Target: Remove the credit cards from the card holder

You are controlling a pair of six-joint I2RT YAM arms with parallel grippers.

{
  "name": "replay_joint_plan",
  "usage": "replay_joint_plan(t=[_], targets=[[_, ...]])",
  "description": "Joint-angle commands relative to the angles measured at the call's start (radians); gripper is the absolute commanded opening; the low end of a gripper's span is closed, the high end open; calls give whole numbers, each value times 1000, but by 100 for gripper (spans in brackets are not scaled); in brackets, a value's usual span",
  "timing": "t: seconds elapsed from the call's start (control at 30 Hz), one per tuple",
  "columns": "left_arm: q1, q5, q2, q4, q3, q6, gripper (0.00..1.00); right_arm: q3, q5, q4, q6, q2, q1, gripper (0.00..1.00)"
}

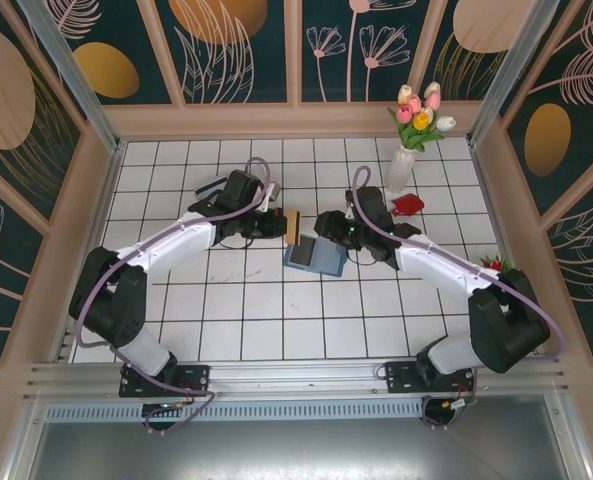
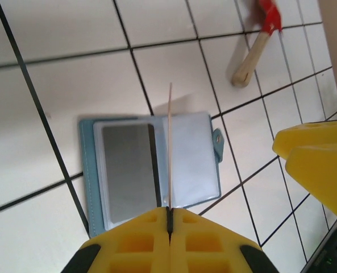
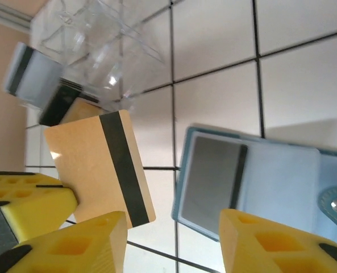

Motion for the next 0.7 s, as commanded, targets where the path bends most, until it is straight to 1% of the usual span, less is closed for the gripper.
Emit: replay_joint_plan(t=[0.0, 0.03, 0.1, 0.13, 0.2, 0.23, 0.33, 0.37, 0.5, 0.67], targets=[[6, -28, -40, -36, 29, 65, 0, -18, -112, 99, -95, -38, -40, 61], [4, -20, -52, -28, 30, 70, 0, -26, -154, 131, -113, -43, -62, 67], [4, -2, -69, -18, 37, 74, 0, -40, -239, 191, -128, -50, -94, 74], [4, 15, -78, -9, 40, 77, 0, -47, -297, 236, -143, -52, -109, 77], [4, 47, -97, 26, 34, 75, 0, -59, -359, 316, -164, -54, -129, 82], [4, 69, -103, 45, 33, 71, 0, -64, -420, 367, -171, -49, -144, 85], [5, 117, -103, 105, 35, 29, 0, -54, -547, 477, -151, -21, -186, 88], [7, 126, -97, 116, 41, 15, 0, -44, -562, 490, -151, -14, -194, 88], [16, 191, -78, 192, 57, -60, 0, 24, -657, 512, -145, 58, -239, 91], [32, 278, -68, 281, 41, -142, 0, 112, -747, 502, -133, 169, -246, 92]])
